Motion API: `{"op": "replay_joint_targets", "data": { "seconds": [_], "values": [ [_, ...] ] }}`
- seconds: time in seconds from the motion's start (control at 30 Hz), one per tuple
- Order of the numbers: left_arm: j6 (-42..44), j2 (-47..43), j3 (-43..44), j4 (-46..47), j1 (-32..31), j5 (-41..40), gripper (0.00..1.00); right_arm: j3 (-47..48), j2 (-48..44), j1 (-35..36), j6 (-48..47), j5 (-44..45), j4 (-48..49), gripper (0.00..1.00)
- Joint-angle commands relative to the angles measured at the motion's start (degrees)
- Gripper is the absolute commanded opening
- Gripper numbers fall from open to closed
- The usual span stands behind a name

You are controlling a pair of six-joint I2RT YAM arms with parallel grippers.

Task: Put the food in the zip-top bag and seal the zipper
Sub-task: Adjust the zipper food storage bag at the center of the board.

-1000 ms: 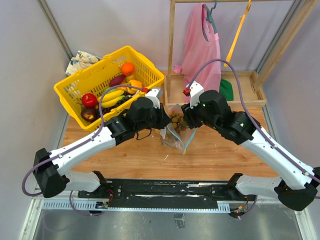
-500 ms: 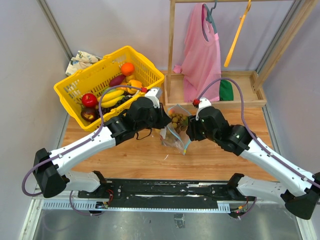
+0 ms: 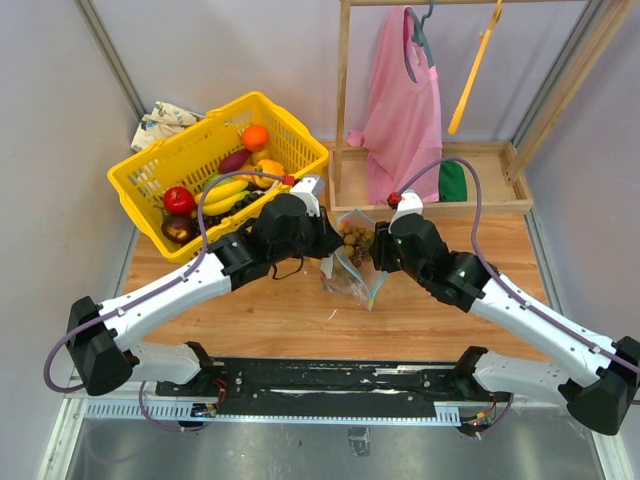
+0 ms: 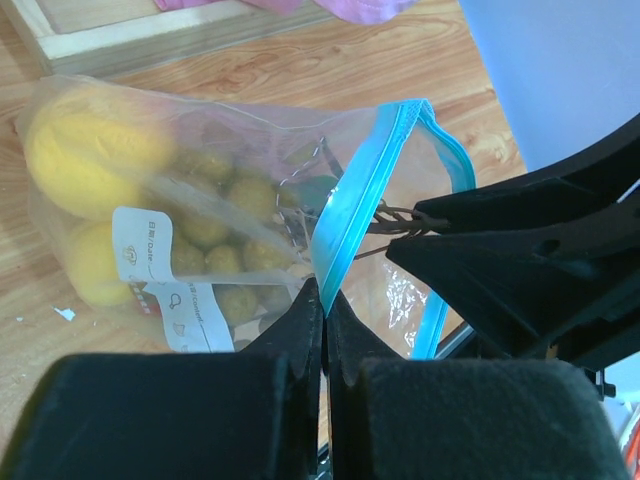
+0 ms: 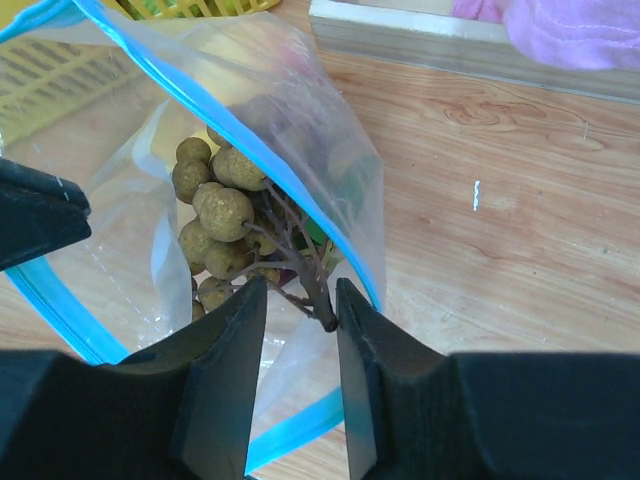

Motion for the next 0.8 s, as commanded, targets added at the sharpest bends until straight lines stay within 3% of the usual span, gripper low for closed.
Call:
{"op": "replay_joint_targets", "data": {
  "seconds": [0.0,0.13,0.43,0.53,0.77],
  "values": [
    [-0.29,-0.51,1.37,1.92,0.18,1.33,0.00,-1.52,0.16,-0.75,0.66,2.15,5.43,0.32],
    [-0.45,-0.67,1.20,2.16,0.18,1.61,0.00,-1.63,0.98,-0.74,-0.65,1.07,8.68,0.20],
    [-0.76,-0.52,0.83,2.98,0.18,2.31,0.00,-2.80,3.39,-0.84,-2.09,-1.31,16.54,0.11],
    [-0.67,-0.42,0.90,2.99,0.18,2.32,0.00,-2.85,3.53,-0.79,-3.94,-1.59,18.83,0.02],
    [0.24,-1.02,1.29,1.39,0.18,0.24,0.00,8.74,4.30,-0.95,-13.44,-1.96,5.90,0.01]
  ]
}}
